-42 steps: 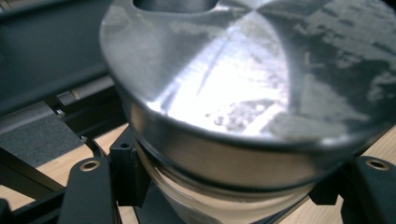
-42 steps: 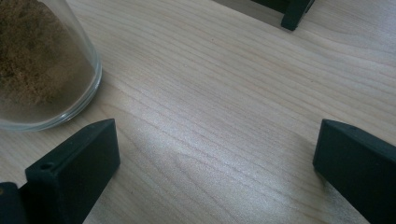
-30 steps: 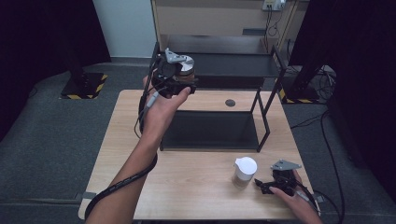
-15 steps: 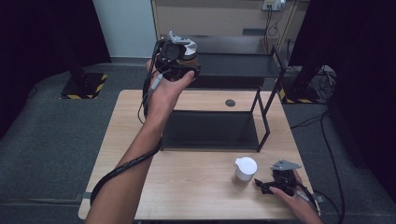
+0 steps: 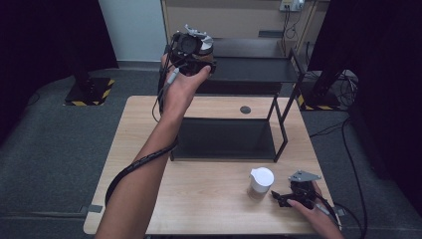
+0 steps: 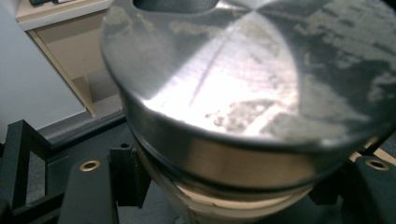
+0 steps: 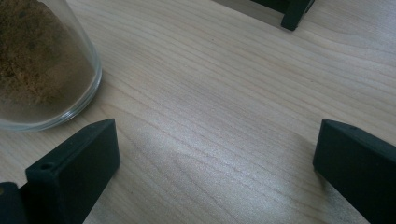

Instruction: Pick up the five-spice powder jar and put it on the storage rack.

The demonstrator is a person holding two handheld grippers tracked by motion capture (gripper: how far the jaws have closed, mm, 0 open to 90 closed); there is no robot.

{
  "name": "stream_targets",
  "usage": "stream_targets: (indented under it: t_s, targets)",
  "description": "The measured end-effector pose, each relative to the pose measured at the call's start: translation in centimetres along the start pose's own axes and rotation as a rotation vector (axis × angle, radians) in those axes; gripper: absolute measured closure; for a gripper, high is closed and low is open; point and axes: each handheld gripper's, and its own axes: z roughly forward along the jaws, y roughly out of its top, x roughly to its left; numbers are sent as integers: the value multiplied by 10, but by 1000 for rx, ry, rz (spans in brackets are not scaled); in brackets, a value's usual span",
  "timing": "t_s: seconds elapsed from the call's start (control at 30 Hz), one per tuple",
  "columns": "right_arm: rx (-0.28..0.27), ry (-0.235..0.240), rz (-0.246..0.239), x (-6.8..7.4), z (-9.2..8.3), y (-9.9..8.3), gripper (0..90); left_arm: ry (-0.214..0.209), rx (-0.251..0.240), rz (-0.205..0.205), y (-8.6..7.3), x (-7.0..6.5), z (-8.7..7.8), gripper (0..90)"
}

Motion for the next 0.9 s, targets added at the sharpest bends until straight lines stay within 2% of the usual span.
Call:
stream_targets:
  t_s: [0.33, 0.47, 0.57, 0.77, 0.83, 0.9]
  targets:
    - [-1, 3, 1, -1, 0, 0, 14, -4, 11, -14, 6, 3, 19, 306]
    - [1, 5, 0, -1, 0, 0, 14, -3, 5, -20, 9, 4, 22, 306]
    - [1, 5, 0, -1, 0, 0, 14, -1, 17, -10, 12, 4, 24, 306]
    - [1, 5, 0, -1, 0, 0, 14, -9, 29, -16, 12, 5, 31, 306]
    - [0, 5, 0, -1, 0, 0, 15, -22, 25, -33, 11, 7, 32, 306]
    - [0, 5, -2, -1, 0, 0, 15, -17, 30, -27, 11, 6, 34, 306]
